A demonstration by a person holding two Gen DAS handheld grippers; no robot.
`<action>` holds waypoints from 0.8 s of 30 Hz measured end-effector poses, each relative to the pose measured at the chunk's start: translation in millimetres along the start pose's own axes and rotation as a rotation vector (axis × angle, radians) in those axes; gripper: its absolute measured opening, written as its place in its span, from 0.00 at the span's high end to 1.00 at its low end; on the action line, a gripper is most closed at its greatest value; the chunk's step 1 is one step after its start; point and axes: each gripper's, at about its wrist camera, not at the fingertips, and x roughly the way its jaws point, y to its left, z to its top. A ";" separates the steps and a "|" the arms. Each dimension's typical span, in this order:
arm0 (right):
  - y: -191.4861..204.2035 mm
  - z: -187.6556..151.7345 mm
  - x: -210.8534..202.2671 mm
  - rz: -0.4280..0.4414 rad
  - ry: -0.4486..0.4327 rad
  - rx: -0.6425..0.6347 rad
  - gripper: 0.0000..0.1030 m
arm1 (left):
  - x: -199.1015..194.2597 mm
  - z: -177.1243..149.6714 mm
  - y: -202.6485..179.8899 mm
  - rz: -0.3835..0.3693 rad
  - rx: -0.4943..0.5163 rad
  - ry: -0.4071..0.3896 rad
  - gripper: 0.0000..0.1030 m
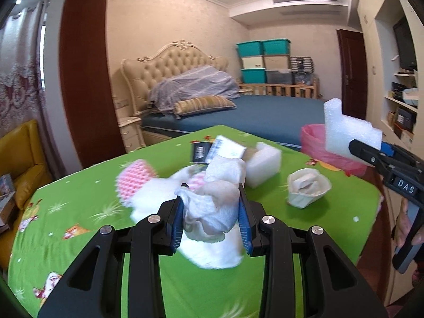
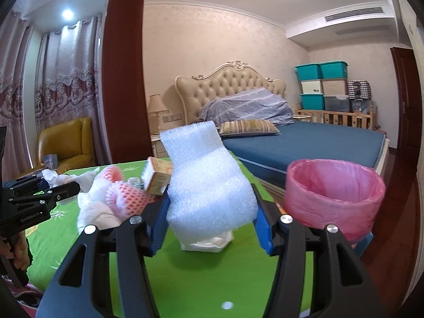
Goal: Collect trash
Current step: 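Carry the foam block and tissue ball over the wastebasket with both tools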
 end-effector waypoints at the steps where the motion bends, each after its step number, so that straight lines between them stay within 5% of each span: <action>1: -3.1 0.4 -0.2 -0.007 0.000 0.002 0.48 | 2.3 2.4 -4.6 -0.014 0.000 0.003 0.69; 24: -122.5 17.8 -0.9 -0.335 0.056 0.031 0.47 | 113.5 95.0 -163.1 -0.310 0.068 0.056 0.68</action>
